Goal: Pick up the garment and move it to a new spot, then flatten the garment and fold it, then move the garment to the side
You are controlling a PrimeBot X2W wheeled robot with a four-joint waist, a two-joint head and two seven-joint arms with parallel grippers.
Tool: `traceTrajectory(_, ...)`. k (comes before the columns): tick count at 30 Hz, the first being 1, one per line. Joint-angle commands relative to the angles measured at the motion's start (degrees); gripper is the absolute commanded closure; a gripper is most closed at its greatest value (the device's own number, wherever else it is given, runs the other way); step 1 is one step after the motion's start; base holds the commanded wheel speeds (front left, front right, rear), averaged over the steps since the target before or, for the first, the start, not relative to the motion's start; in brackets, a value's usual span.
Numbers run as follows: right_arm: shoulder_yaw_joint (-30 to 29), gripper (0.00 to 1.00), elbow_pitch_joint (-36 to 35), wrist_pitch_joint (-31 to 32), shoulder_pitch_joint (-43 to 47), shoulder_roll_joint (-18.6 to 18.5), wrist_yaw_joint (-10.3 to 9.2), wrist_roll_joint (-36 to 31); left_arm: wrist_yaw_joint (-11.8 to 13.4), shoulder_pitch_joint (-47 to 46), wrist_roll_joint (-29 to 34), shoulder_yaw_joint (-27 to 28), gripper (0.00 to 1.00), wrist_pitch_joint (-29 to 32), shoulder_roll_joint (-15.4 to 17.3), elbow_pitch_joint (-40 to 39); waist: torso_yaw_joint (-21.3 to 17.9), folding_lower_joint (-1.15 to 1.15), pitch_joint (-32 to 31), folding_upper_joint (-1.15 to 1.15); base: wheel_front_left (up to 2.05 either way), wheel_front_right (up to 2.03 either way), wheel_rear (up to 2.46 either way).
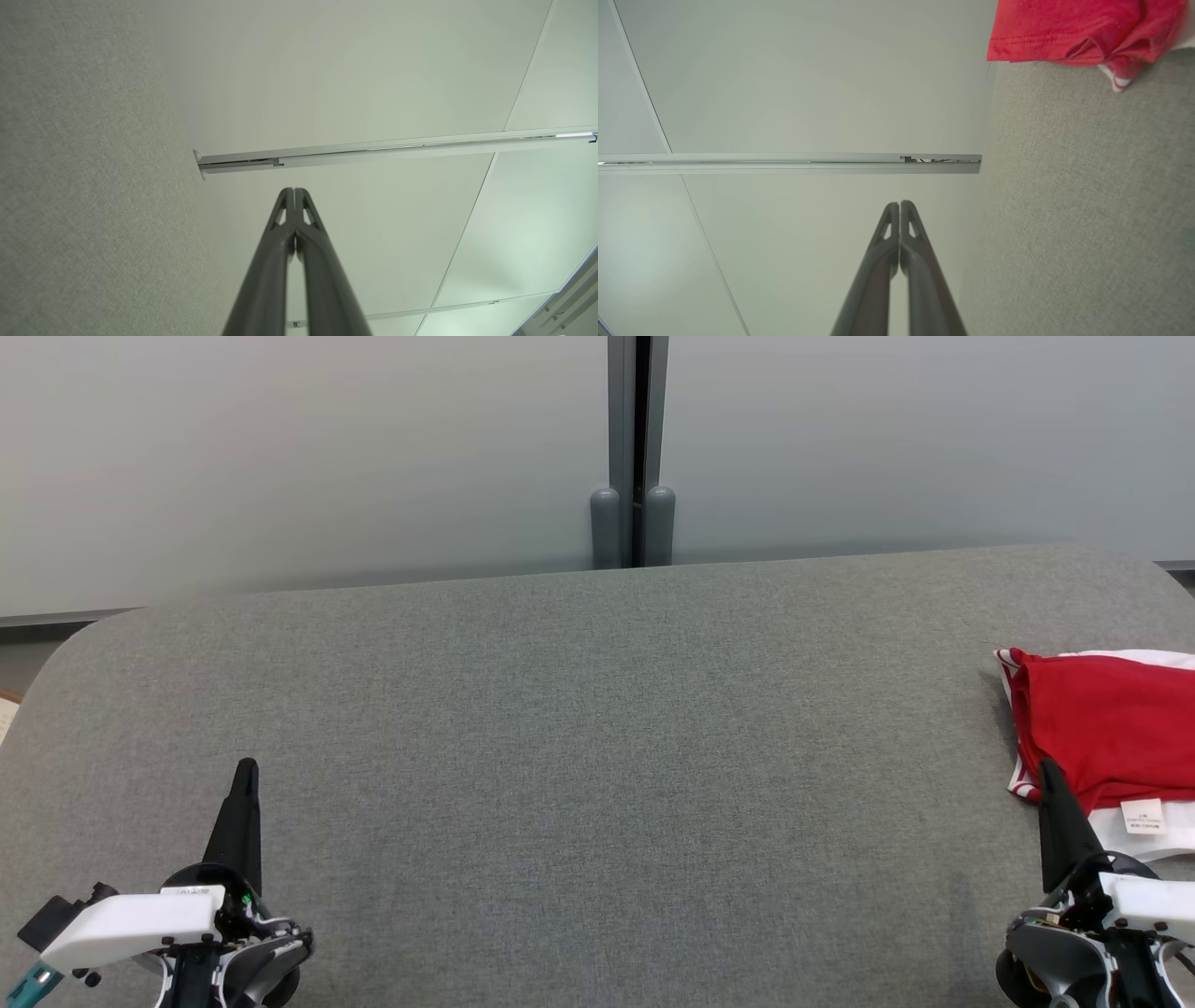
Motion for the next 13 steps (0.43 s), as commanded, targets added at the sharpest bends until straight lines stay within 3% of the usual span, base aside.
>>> traceTrajectory(1, -0.2, 1.00, 0.0, 0.2, -0.4, -0.2, 0.00, 0.0, -0.2, -0.6, -0.1, 0.3, 1.00, 0.2, 0.3, 0.1, 0.0, 0.00, 0.0, 0.00, 0.00, 0.00, 0.00)
traceTrajectory(13, -0.3, 1.00, 0.0, 0.4, -0.5, -0.1, 0.00, -0.1, -0.2, -0.6, 0.1, 0.4, 1.00, 0.3, 0.2, 0.1, 0.0, 0.00, 0.0, 0.00, 0.00, 0.00, 0.00)
